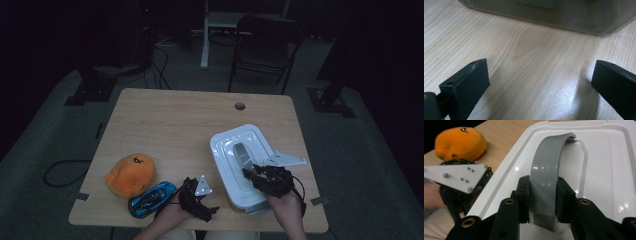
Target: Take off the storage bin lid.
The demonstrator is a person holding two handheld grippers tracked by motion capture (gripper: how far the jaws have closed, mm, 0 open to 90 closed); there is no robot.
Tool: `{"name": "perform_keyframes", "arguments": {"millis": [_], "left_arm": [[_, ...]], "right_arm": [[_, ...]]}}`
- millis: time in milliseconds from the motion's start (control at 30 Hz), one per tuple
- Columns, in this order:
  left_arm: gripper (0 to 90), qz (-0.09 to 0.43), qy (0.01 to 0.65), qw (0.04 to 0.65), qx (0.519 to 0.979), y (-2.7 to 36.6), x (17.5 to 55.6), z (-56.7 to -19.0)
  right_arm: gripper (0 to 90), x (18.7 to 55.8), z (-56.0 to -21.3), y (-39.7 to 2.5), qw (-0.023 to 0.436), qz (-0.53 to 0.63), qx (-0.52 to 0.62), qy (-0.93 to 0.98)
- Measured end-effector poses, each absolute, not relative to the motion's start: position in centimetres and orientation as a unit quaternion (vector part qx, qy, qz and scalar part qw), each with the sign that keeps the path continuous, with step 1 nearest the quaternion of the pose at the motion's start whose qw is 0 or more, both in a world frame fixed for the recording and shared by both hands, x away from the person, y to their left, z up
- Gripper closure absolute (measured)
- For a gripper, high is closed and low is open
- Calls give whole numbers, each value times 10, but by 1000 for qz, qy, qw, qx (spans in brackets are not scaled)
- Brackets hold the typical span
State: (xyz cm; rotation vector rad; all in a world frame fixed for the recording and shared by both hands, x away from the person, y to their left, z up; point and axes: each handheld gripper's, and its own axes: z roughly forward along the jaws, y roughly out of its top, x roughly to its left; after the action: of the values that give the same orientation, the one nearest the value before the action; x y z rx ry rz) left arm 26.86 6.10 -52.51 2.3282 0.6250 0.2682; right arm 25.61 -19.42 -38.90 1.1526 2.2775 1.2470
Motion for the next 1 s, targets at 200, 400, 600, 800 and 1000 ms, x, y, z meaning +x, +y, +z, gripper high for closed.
{"name": "perform_keyframes", "arguments": {"millis": [200,400,600,800,1000], "left_arm": [[20,104,241,351,899,61,269,-525],[20,104,242,350,899,61,269,-525],[20,104,240,350,900,61,269,-525],[20,104,241,350,899,61,269,-525],[20,103,241,350,899,61,269,-525]], "right_arm": [[692,256,-380,-201,152,453,404,780],[692,262,-365,-209,167,463,408,769],[692,273,-352,-220,182,470,416,757],[692,282,-347,-233,192,471,431,745],[693,288,-345,-246,205,468,447,734]]}}
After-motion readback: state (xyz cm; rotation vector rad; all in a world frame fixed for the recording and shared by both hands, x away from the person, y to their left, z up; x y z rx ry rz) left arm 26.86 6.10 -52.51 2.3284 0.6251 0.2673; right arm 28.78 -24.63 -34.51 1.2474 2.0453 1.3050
